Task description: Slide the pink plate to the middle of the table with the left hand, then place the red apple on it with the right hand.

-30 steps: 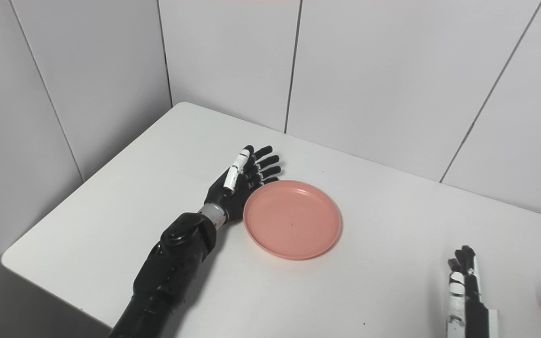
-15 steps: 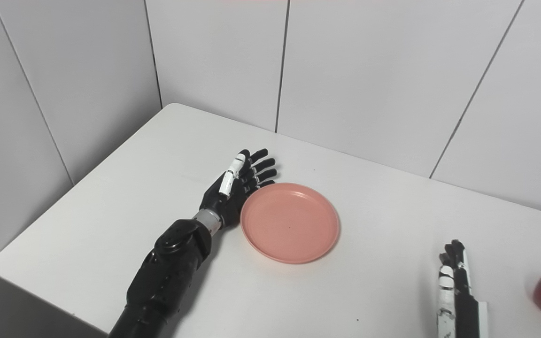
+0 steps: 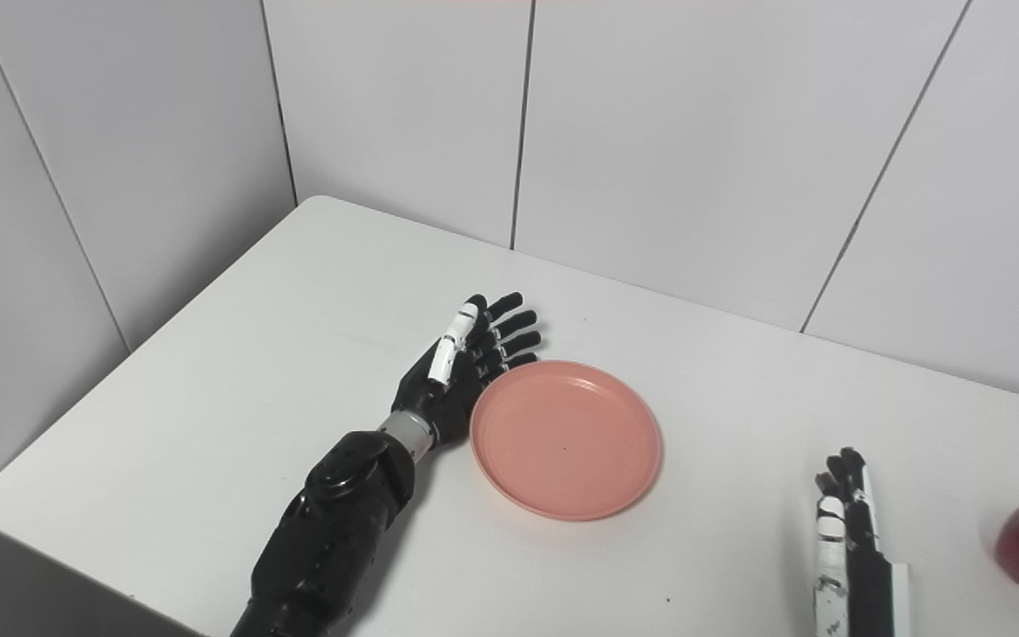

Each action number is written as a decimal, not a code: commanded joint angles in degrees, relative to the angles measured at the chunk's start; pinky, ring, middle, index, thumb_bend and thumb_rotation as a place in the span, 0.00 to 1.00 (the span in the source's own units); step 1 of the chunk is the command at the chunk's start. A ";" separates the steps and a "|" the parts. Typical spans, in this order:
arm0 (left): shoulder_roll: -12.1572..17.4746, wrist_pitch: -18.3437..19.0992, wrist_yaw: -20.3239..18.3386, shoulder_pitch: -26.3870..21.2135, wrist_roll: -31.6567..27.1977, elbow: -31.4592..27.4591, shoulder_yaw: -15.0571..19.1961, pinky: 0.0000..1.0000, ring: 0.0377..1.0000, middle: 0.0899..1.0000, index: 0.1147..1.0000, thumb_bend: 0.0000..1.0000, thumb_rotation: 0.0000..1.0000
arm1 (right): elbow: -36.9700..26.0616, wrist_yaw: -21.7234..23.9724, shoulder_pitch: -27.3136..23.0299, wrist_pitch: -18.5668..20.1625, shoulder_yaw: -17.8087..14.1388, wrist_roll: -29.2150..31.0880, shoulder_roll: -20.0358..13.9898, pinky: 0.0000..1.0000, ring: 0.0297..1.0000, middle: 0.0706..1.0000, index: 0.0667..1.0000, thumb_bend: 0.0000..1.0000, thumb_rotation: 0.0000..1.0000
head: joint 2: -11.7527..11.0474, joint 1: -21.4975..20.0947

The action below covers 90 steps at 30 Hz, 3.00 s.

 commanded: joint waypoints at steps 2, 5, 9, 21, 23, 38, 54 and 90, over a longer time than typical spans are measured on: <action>-0.59 2.11 0.71 0.47 0.62 -0.44 -0.58 0.87 0.87 0.87 0.86 0.34 1.00 | -0.32 -0.62 0.80 0.17 0.53 -0.89 0.86 0.97 0.93 0.94 0.94 0.11 1.00 | 0.33 -0.62; -0.87 2.10 0.53 0.86 0.51 -0.88 -0.82 0.87 0.87 0.87 0.86 0.34 1.00 | -0.36 -0.69 0.72 0.24 0.54 -1.29 1.07 0.96 0.93 0.93 0.94 0.12 1.00 | 0.78 -1.36; -1.26 1.85 0.39 1.59 1.04 -1.34 -1.79 0.87 0.87 0.87 0.86 0.34 1.00 | -0.02 -0.53 0.70 -0.32 0.52 -1.11 1.18 0.96 0.93 0.93 0.94 0.13 1.00 | 1.00 -1.40; -3.75 3.53 1.75 3.63 1.75 -3.94 -3.44 0.87 0.87 0.86 0.85 0.35 1.00 | -1.09 -1.22 0.81 1.31 0.65 -2.94 1.87 0.96 0.93 0.93 0.93 0.15 1.00 | 2.03 -3.15; -4.05 3.86 1.64 4.05 1.54 -4.32 -3.60 0.87 0.87 0.87 0.85 0.35 1.00 | -1.33 -1.21 0.83 1.70 0.71 -3.31 2.06 0.96 0.92 0.93 0.94 0.15 1.00 | 2.12 -3.38; -4.67 5.52 1.92 6.23 2.32 -9.11 -6.11 0.89 0.88 0.88 0.87 0.35 1.00 | -2.24 -2.38 0.55 3.68 1.43 -5.88 3.67 0.94 0.92 0.92 0.93 0.19 1.00 | 3.64 -7.50; -5.88 8.90 2.56 7.09 3.19 -12.39 -7.93 0.88 0.88 0.88 0.87 0.36 1.00 | -3.05 -2.77 0.42 5.32 2.01 -5.58 4.83 0.94 0.93 0.93 0.94 0.21 1.00 | 4.97 -11.29; -3.93 5.90 1.74 8.46 8.19 -14.93 -8.80 0.88 0.87 0.88 0.87 0.38 1.00 | -3.57 -5.09 -0.87 6.75 2.23 -9.27 6.51 0.90 0.91 0.91 0.92 0.25 1.00 | 6.92 -21.09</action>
